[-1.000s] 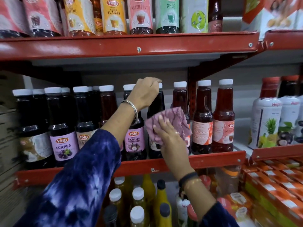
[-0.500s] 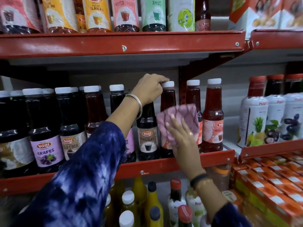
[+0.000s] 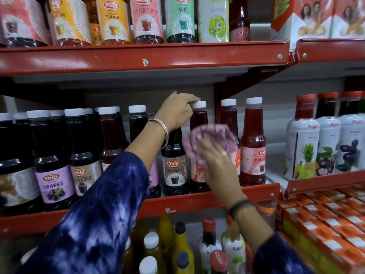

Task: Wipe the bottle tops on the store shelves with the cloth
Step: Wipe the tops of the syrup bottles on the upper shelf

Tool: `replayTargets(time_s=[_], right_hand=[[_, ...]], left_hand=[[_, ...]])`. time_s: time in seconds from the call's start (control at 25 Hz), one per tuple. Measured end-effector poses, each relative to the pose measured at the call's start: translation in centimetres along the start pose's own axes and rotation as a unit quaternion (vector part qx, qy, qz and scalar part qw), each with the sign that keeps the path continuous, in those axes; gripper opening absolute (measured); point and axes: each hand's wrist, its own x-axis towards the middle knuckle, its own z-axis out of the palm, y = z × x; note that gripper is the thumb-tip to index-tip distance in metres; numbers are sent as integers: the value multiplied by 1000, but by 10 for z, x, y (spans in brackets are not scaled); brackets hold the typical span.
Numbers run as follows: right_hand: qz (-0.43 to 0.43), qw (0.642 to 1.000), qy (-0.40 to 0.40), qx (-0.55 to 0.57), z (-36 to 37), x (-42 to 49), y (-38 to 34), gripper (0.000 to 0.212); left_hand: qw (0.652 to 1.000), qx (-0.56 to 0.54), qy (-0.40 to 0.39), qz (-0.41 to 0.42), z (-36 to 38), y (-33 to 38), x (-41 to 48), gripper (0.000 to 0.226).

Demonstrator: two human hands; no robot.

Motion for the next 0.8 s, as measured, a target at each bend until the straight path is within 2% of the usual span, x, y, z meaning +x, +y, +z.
replayTargets(time_s=[0.08,0.16,0.28,0.32,0.4,0.52,0.64,0.8], right_hand=[[26,998,-35,33,-6,-51,9,67],[43,997,22,62,-20,-64,19,61],[45,985,163,18,-48,-10,33,46],[49,984,173,1,-53,13,38,48],[73,991,116,-5,-51,38,47,57],[45,996,57,-49,-24,-1,56,57],[36,996,44,-68,-12,-46,53,58],[65,996,56,-37,-27,18,49,50]], left_hand=[[999,22,33,-11,3,7,1,43],[999,35,30,12,8,21,6,40],[994,8,-83,71,21,50,19,51],[990,13,-114,78,23,57,26,53],[987,25,-139,70,26,64,36,51],[991,15,-124,48,26,65,45,48],[993,-6,-111,32,29,64,46,48],[995,-40,-88,20,30,65,42,49]])
